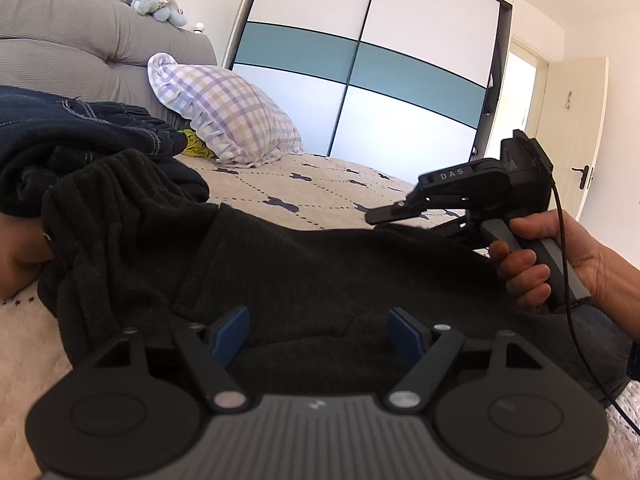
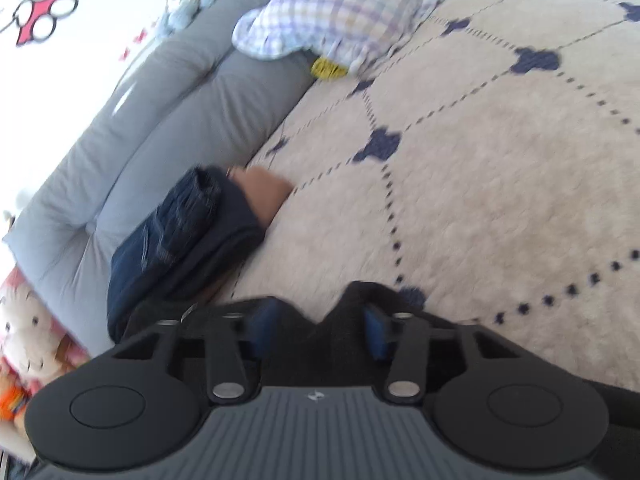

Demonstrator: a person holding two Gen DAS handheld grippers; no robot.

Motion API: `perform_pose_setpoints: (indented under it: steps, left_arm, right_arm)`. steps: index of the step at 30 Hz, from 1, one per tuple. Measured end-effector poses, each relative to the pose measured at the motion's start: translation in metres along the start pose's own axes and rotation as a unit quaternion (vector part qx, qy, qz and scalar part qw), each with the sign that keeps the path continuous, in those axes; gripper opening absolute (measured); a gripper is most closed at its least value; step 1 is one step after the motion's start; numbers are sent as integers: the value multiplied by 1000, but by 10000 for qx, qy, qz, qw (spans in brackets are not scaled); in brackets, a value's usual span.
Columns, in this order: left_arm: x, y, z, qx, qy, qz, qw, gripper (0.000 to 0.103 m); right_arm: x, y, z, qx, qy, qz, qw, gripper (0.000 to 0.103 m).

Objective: Fold clothes

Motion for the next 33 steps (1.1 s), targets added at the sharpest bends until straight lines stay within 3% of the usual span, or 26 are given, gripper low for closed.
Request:
perform_pose_setpoints:
  steps: [1, 2, 6, 7, 9, 12, 14, 16, 18, 21, 27, 28, 30, 31, 33]
  left_arm:
    - [0, 0, 0, 0, 1, -3, 10000, 78]
    - [0, 0, 0, -2, -1, -2, 10000, 78]
    - [-1, 1, -1, -17, -11, 9, 10000, 78]
    - [-1, 1, -1, -20, -10, 9, 10000, 78]
    - [0, 0, 0, -28, -12, 9, 10000, 78]
    - [-1, 1, -1, -33, -16, 2, 10000, 79]
    - [-1, 1, -1, -33, -19, 4, 10000, 79]
    - [-1, 1, -1, -32, -22, 6, 10000, 79]
    - [-1, 1, -1, -32, -23, 5, 10000, 79]
    - [-1, 1, -2, -40, -19, -10, 10000, 79]
    - [0, 1, -3, -58, -12, -40, 10000, 80]
    - [0, 1, -3, -62, -12, -42, 10000, 80]
    - [-1, 1, -4, -62, -15, -37, 10000, 80]
    - [-1, 1, -5, -61, -15, -33, 10000, 80]
    - [-1, 2, -6, -62, -15, -32, 10000, 80]
  right_arm:
    - [2, -2, 4, 115, -53, -12, 9999, 18]
    - [3, -4, 5, 157, -138, -3, 9998, 14]
    - [-4, -4, -2, 330, -877, 517, 9943, 12]
    - [-10, -3, -4, 386, -1230, 842, 9881, 10]
    - [-20, -3, -15, 410, -2348, 1802, 9543, 2]
    - [-16, 1, 0, 417, -2349, 1561, 9585, 4]
    - [-32, -5, 27, 635, -2134, 1822, 9577, 7]
    - [-42, -12, 55, 748, -2196, 2043, 9510, 24]
    - [-45, -17, 82, 792, -2291, 2129, 9465, 31]
    - [-25, -26, 98, 237, -1805, 1717, 9682, 31]
    - [-7, -29, 80, 428, -3097, 1830, 9321, 23]
    - [-4, -30, 77, 459, -3307, 1845, 9244, 25]
    - [2, -31, 72, 521, -3722, 1874, 9075, 45]
    - [5, -31, 69, 551, -3927, 1887, 8984, 34]
    - [2, -33, 75, 770, -4265, 1924, 8804, 25]
Point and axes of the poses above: each gripper's, at about its wrist camera, not at the fingertips, and z roughly against the way its jaws point, x to its right, y to its top, the point moved 1 cm from there along -z, roughly the way its jaws point, and after that the axes turned 8 degrees about y, right-handed, at the moved point
